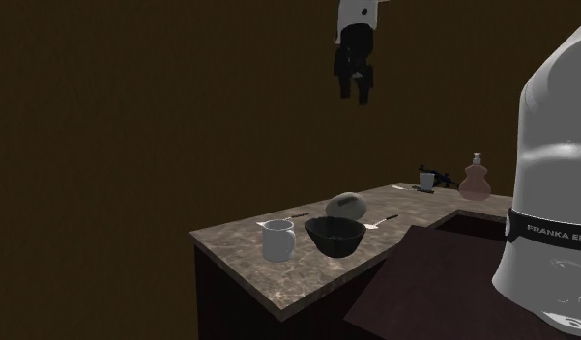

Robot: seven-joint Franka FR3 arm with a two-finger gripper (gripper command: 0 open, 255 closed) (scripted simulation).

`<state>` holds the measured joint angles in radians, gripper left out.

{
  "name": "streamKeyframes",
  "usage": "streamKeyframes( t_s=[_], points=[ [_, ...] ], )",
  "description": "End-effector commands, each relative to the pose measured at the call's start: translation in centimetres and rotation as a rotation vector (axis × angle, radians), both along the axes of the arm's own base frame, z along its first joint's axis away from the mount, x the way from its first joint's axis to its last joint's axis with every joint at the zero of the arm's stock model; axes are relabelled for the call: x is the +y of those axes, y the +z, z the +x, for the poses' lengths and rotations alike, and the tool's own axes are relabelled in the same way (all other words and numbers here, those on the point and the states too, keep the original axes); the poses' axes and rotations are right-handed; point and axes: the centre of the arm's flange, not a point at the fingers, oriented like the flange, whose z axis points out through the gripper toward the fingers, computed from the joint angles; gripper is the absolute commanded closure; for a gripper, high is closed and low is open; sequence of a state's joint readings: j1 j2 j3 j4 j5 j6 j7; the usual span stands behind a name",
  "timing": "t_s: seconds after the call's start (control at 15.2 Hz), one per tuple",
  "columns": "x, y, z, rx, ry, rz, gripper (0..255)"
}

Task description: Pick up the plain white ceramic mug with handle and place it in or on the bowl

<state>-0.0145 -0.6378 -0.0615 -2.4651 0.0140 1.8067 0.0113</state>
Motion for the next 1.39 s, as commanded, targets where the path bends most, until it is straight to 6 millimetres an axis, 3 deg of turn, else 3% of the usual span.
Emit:
streamKeyframes(
  t_s=[0.0,1.32],
  points=[
    [-0.3,-2.3,1.4,-0.007,-0.001,-0.003,0],
    [-3.0,-23.9,15.5,-0.049,-0.006,-0.025,0]
  ],
)
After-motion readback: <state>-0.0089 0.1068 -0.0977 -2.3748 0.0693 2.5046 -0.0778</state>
